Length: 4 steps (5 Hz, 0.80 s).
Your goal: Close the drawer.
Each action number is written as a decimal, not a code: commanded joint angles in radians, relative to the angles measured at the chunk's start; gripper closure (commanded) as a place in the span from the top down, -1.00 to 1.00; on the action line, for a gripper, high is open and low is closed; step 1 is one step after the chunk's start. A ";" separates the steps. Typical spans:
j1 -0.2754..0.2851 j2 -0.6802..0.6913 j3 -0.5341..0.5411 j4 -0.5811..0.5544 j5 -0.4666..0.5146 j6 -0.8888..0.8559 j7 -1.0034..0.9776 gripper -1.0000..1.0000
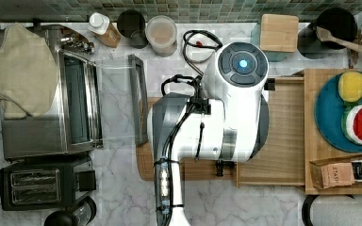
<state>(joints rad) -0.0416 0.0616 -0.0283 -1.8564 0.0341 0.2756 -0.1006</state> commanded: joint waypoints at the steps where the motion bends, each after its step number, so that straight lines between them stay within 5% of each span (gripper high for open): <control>1: 0.000 0.000 0.000 -0.001 0.008 0.000 0.000 -1.00; 4: -0.002 0.009 0.027 -0.131 0.043 0.117 -0.279 -1.00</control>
<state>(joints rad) -0.0464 0.1133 -0.0276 -1.9307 0.0358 0.4192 -0.3193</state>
